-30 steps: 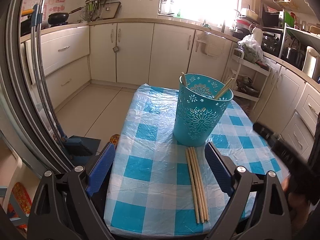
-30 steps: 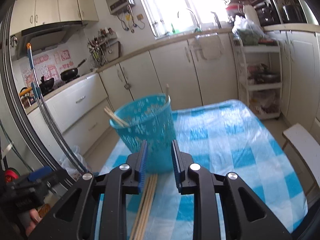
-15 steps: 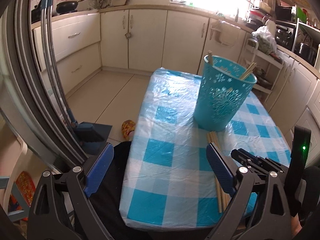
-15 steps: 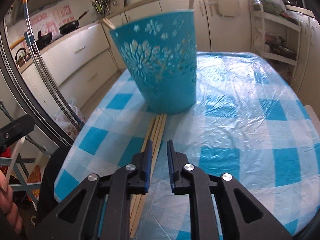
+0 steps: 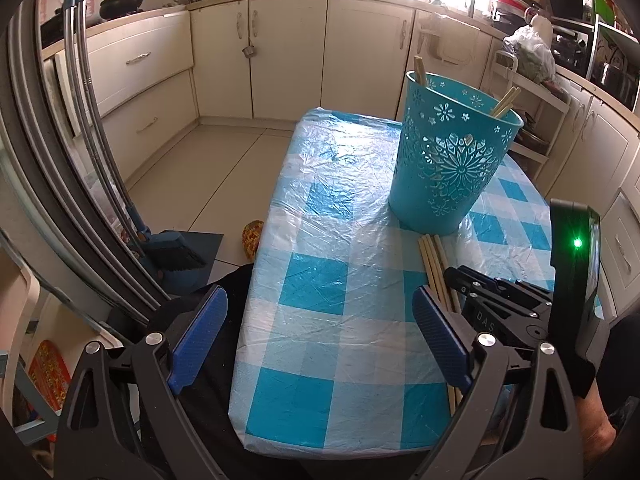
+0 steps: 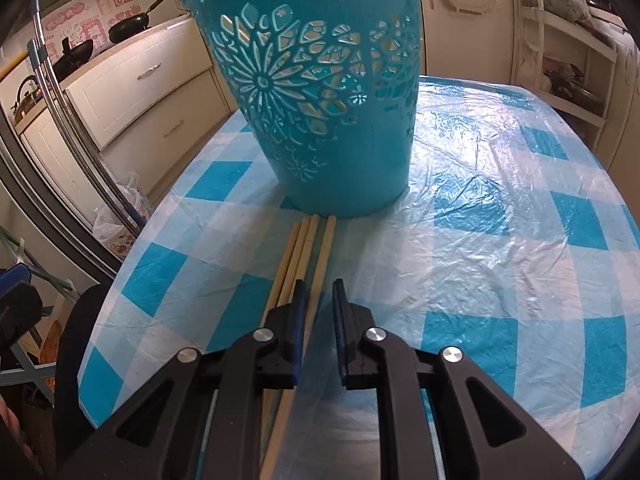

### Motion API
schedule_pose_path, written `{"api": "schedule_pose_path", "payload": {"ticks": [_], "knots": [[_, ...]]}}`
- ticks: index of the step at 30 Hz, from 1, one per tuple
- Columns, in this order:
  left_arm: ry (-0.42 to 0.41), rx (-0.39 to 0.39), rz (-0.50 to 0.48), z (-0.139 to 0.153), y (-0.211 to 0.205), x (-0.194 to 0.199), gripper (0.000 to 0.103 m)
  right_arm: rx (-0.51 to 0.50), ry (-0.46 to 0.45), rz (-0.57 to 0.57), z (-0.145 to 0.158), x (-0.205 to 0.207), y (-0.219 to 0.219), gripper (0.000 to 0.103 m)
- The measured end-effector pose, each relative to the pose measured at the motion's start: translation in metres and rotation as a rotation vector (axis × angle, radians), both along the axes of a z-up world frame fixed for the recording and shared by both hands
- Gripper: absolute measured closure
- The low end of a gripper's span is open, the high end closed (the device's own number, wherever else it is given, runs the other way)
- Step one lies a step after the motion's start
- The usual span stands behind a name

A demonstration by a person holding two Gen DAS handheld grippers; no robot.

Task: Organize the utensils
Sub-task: 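Return the right tool to the bundle and close on a chopstick, then grasp a chopstick with the left tool and carry it over the basket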

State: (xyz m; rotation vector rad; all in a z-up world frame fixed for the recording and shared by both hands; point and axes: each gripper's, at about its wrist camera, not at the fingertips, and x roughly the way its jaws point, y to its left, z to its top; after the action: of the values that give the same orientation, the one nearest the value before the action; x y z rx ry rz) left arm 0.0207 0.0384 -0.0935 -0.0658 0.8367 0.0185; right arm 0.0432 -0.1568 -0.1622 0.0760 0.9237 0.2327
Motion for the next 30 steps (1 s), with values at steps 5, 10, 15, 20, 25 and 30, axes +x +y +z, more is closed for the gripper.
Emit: {"api": "schedule_pose_path", "payload": {"ticks": [5,10,15,20,25,30], "knots": [[0.034,0.012,-0.038,-0.01,-0.015,0.012,0.013,-0.035,0.015,-0.007,0.001,-0.002,-0.006,0.096],[0.079,0.032,-0.101,-0.026,-0.043,0.04,0.013,-0.022,0.036,-0.048,0.002,-0.016,-0.033,0.097],[0.129,0.091,-0.141,-0.05,-0.07,0.069,0.013,0.02,0.05,-0.057,0.003,-0.025,-0.048,0.097],[0.167,0.112,-0.135,-0.064,-0.078,0.084,0.013,0.037,0.041,-0.053,0.002,-0.02,-0.048,0.097],[0.181,0.12,-0.135,-0.072,-0.078,0.092,0.013,0.059,0.04,-0.048,0.002,-0.018,-0.05,0.097],[0.191,0.141,-0.149,-0.074,-0.084,0.097,0.017,0.049,0.041,-0.039,0.003,-0.013,-0.049,0.096]]}}
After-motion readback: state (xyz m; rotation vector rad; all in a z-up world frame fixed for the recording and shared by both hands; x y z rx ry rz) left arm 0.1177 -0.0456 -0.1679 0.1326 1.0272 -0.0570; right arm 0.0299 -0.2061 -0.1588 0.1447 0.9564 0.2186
